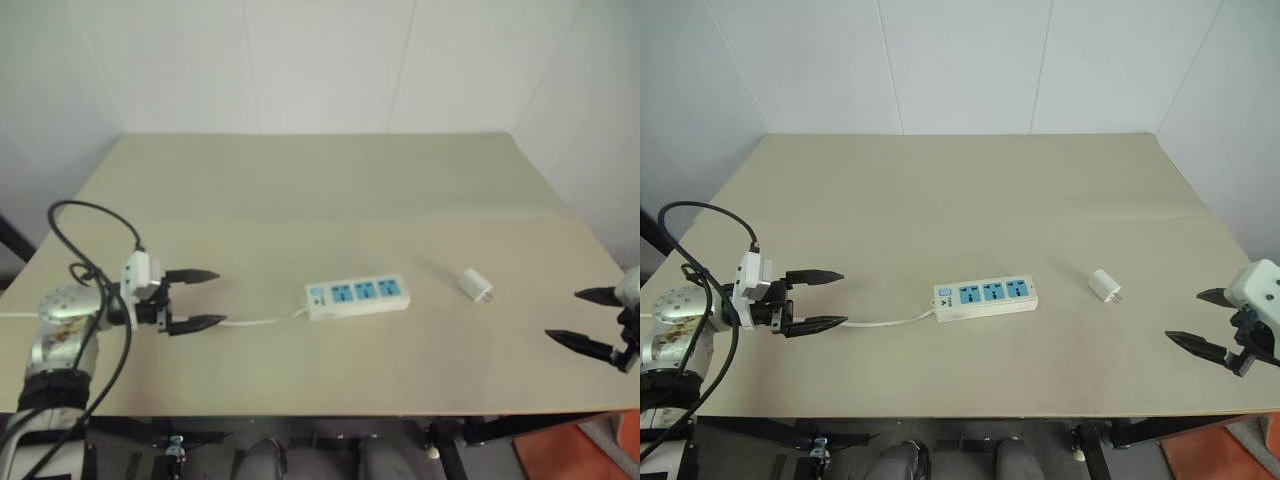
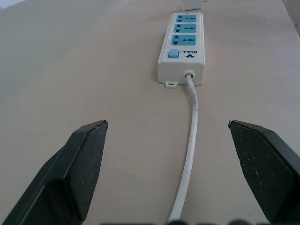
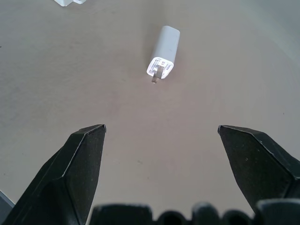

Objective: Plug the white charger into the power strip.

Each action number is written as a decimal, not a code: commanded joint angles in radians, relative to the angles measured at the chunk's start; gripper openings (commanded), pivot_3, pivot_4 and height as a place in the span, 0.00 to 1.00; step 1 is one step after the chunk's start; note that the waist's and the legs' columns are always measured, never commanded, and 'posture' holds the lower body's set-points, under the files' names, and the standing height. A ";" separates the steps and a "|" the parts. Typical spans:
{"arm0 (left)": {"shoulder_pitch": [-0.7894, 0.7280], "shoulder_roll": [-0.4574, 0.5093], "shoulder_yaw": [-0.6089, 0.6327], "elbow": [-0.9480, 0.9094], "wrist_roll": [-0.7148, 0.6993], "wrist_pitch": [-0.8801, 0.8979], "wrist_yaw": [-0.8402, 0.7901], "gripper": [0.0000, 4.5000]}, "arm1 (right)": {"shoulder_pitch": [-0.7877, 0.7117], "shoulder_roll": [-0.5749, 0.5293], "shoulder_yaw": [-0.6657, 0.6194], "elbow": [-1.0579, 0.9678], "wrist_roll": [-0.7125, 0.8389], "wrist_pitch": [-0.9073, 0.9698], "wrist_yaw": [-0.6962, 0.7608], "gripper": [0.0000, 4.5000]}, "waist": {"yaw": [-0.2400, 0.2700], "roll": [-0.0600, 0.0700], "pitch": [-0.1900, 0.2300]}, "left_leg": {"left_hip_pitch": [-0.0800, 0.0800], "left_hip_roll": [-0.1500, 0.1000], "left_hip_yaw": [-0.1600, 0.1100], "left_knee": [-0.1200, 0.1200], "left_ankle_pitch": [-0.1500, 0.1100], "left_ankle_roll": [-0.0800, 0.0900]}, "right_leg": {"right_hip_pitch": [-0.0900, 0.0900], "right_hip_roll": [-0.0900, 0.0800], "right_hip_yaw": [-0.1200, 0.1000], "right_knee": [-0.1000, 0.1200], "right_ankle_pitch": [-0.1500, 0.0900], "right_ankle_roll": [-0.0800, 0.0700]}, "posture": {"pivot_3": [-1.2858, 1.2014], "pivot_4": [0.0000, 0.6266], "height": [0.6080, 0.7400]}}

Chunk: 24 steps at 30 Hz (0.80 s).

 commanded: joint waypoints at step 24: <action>-0.144 -0.153 -0.040 0.137 -0.015 -0.121 -0.076 1.00 | -0.027 0.023 -0.013 -0.067 0.004 -0.006 -0.091 1.00 | 0.007 0.000 0.000 | 0.000 -0.001 0.000 0.001 0.000 0.000 | 0.001 0.000 0.000 0.000 0.000 0.001 | 0.52 0.24 1.00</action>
